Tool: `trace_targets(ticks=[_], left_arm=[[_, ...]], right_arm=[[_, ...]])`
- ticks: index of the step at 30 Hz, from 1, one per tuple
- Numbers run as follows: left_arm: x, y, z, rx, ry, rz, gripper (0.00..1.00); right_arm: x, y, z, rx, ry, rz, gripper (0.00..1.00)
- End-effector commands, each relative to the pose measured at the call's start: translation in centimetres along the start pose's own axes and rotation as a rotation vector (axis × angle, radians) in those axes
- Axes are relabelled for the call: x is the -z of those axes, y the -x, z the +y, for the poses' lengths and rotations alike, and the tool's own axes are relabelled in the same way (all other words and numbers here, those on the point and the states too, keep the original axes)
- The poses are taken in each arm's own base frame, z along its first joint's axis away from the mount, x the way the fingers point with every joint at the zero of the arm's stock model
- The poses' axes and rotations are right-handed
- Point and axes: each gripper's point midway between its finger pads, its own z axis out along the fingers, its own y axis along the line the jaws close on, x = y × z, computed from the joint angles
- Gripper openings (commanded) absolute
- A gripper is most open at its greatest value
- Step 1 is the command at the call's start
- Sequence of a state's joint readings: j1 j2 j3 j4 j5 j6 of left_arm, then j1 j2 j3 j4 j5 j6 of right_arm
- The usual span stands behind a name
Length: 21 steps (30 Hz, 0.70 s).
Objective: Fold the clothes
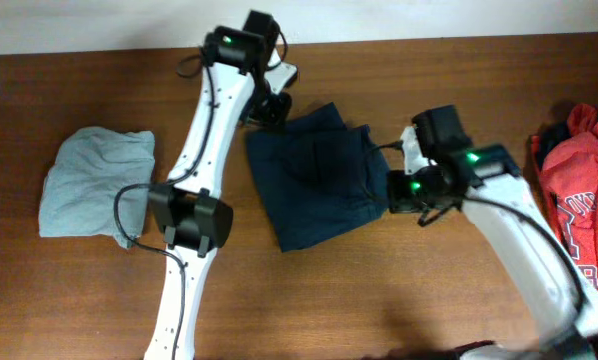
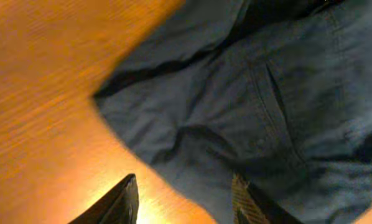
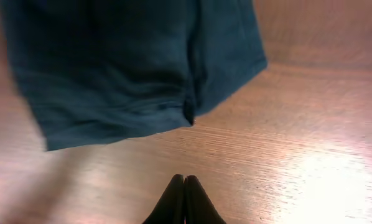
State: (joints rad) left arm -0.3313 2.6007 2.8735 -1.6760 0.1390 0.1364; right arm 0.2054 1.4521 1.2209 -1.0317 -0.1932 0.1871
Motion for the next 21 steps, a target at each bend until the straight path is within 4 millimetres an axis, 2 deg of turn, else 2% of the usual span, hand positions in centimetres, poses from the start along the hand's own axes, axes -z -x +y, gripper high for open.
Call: trace_targets(ticks=[1, 3, 8, 11, 13, 14, 17, 18, 20, 21], left_arm=[[5.3, 0.9, 1.5, 0.079, 0.049, -0.132, 0.51], [7.6, 0.9, 1.5, 0.077, 0.059, -0.178, 0.51], [16.0, 0.0, 1.5, 0.070, 0.160, -0.337, 0.51], [21.2, -1.6, 1.6, 0.075, 0.234, -0.428, 0.51], [23.6, -2.8, 1.5, 0.079, 0.263, -0.464, 0.51], [25.3, -4.0, 1.3, 0.082, 0.280, -0.484, 0.51], [28.0, -7.3, 0.7, 0.086, 0.301, -0.500, 0.51], [29.2, -9.7, 0.8, 0.110, 0.337, -0.493, 0.50], [30.0, -12.3, 1.0, 0.157, 0.372, -0.483, 0.51], [30.3, -14.5, 1.2, 0.201, 0.399, -0.472, 0.51]], right_arm=[[1.9, 0.3, 0.7, 0.056, 0.021, -0.063, 0.05], [2.5, 0.4, 0.8, 0.071, 0.024, -0.080, 0.06], [2.8, 0.4, 0.9, 0.075, 0.026, -0.092, 0.05], [2.8, 0.4, 0.9, 0.075, 0.026, -0.093, 0.05], [2.9, 0.4, 0.9, 0.075, 0.027, -0.096, 0.05], [3.2, 0.4, 1.1, 0.077, 0.033, -0.102, 0.05], [4.3, 0.4, 1.6, 0.086, 0.057, -0.138, 0.06], [5.7, 0.4, 1.9, 0.096, 0.064, -0.185, 0.14], [7.4, 0.3, 2.2, 0.108, 0.073, -0.241, 0.24], [8.7, 0.3, 2.5, 0.119, 0.081, -0.290, 0.34]])
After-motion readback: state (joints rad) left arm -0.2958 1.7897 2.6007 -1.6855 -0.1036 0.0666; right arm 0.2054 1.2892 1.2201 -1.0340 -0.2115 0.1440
